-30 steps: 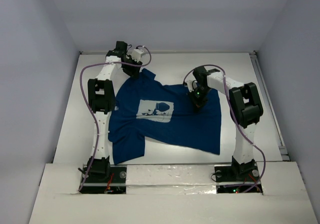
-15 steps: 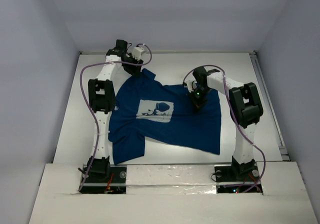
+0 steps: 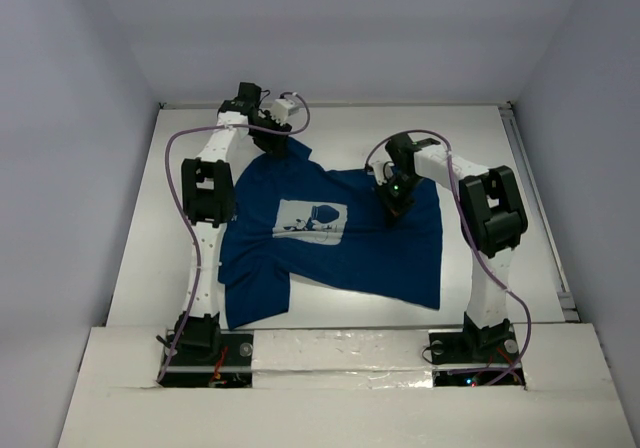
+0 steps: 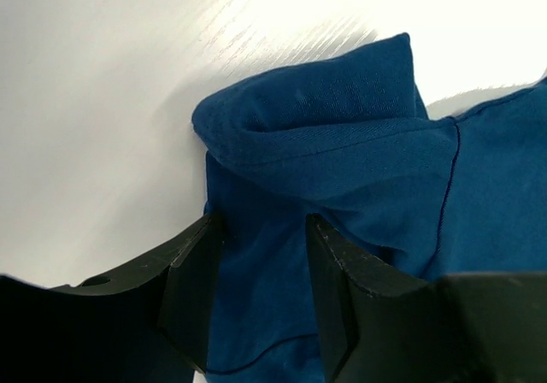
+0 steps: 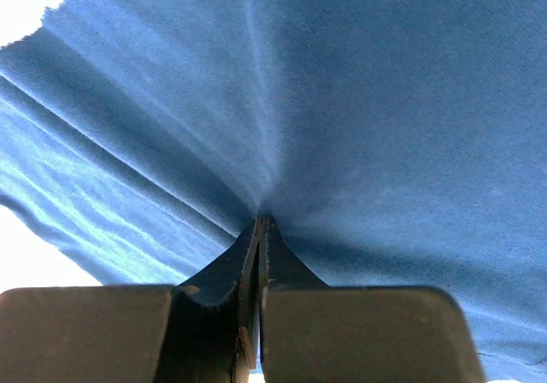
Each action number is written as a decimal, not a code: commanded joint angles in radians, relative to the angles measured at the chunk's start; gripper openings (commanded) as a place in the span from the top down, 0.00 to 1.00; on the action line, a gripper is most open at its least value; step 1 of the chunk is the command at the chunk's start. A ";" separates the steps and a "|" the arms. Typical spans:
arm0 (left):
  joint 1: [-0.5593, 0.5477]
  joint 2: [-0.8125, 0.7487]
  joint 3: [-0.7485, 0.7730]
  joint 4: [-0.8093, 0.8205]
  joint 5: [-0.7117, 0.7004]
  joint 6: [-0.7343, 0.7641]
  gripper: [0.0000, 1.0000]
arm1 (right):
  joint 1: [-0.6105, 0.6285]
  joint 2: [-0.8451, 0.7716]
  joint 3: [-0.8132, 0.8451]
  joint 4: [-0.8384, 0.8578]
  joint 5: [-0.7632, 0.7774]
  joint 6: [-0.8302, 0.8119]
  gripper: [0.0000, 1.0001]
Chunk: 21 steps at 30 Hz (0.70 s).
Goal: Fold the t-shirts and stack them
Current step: Flatten out the tshirt
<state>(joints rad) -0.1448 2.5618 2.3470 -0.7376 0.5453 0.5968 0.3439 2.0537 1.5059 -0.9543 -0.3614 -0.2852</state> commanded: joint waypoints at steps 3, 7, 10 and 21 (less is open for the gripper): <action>-0.002 -0.011 -0.032 0.038 -0.018 -0.012 0.60 | 0.018 -0.061 -0.007 0.019 -0.024 -0.006 1.00; -0.002 -0.009 -0.038 0.061 -0.031 -0.022 0.71 | 0.018 -0.064 -0.007 0.020 -0.027 -0.006 1.00; -0.002 -0.005 -0.037 0.063 -0.042 -0.031 1.00 | 0.018 -0.066 -0.006 0.020 -0.028 -0.006 1.00; -0.002 -0.158 -0.222 0.181 -0.159 -0.078 1.00 | 0.027 -0.044 -0.016 0.038 0.022 0.007 1.00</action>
<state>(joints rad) -0.1493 2.4992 2.1937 -0.5568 0.4591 0.5369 0.3557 2.0388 1.4925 -0.9432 -0.3580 -0.2840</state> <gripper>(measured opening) 0.006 0.010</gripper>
